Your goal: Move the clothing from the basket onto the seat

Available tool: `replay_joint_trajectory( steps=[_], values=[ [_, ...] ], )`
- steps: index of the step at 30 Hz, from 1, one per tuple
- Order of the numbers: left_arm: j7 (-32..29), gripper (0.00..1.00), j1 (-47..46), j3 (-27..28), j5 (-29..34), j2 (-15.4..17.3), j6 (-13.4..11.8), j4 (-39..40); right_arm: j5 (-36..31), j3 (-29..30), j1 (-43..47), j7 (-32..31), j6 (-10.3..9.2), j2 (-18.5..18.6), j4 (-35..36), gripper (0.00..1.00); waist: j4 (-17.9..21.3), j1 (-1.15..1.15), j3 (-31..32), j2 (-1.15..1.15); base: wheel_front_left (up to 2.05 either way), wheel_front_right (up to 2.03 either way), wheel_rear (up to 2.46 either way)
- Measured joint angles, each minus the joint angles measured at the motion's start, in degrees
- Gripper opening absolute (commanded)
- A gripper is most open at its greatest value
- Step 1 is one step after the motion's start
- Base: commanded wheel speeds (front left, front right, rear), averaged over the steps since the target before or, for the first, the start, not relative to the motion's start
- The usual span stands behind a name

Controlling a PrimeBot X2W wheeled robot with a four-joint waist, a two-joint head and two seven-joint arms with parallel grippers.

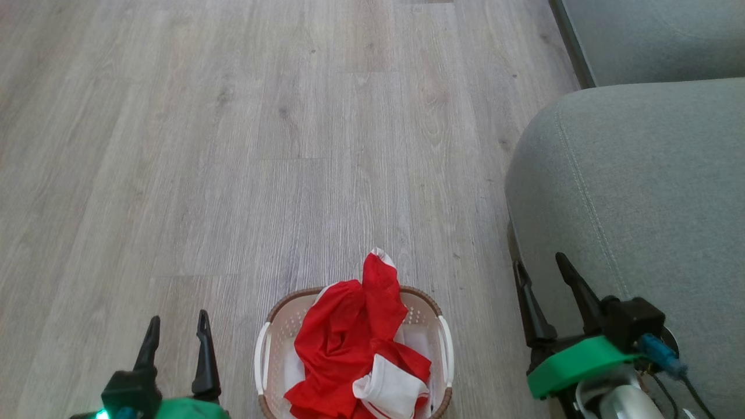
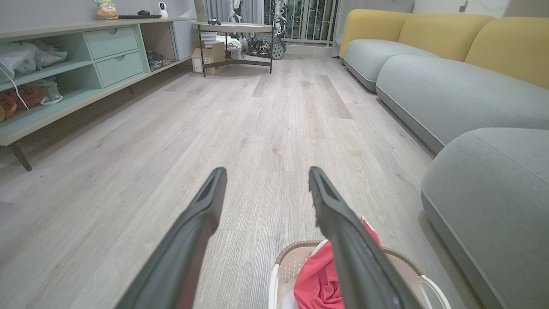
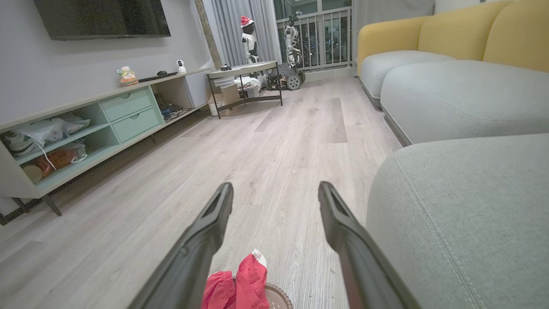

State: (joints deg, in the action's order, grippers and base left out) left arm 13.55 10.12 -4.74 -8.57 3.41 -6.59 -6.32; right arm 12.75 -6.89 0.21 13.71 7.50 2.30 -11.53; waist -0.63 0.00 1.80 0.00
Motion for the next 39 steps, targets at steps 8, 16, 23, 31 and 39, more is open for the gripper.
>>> replay_joint_trajectory(
  steps=[8, 16, 23, 31, 39],
  values=[
    [0.7, 1.00, 0.3, 0.1, 3.0, -0.1, 0.0, 0.0, -3.0, -0.5, 0.0, 0.5, 0.00, 0.0, 0.2, 1.00, -0.1, 0.00, 0.0, 0.00, 0.00, 0.00, 0.00],
    [0.7, 1.00, 0.3, 0.4, 3.0, -0.2, 0.0, 0.0, -3.0, -0.5, 0.0, 0.5, 0.00, 0.0, 0.2, 1.00, -0.1, 0.00, -0.1, 0.00, 0.00, 0.00, 0.00],
    [0.7, 1.00, 0.3, 0.5, 3.0, -0.3, 0.3, 0.0, -2.9, -0.5, 0.0, 0.5, 0.00, 0.0, 0.2, 1.00, -0.1, 0.00, -0.2, 0.00, 0.00, 0.00, 0.00],
    [0.7, 1.00, 0.3, 0.5, 3.0, -0.4, 0.5, 0.0, -2.9, -0.3, 0.0, 0.5, 0.00, 0.0, 0.2, 1.00, -0.2, 0.00, -0.6, 0.00, 0.00, 0.00, 0.00],
    [0.7, 1.00, -0.6, -0.1, 3.1, -0.4, 0.9, -0.7, -3.6, 0.7, -0.1, 0.5, 0.00, 0.0, 1.5, 1.00, -0.5, 0.00, -3.3, 0.00, 0.00, 0.00, 0.00]
  ],
)
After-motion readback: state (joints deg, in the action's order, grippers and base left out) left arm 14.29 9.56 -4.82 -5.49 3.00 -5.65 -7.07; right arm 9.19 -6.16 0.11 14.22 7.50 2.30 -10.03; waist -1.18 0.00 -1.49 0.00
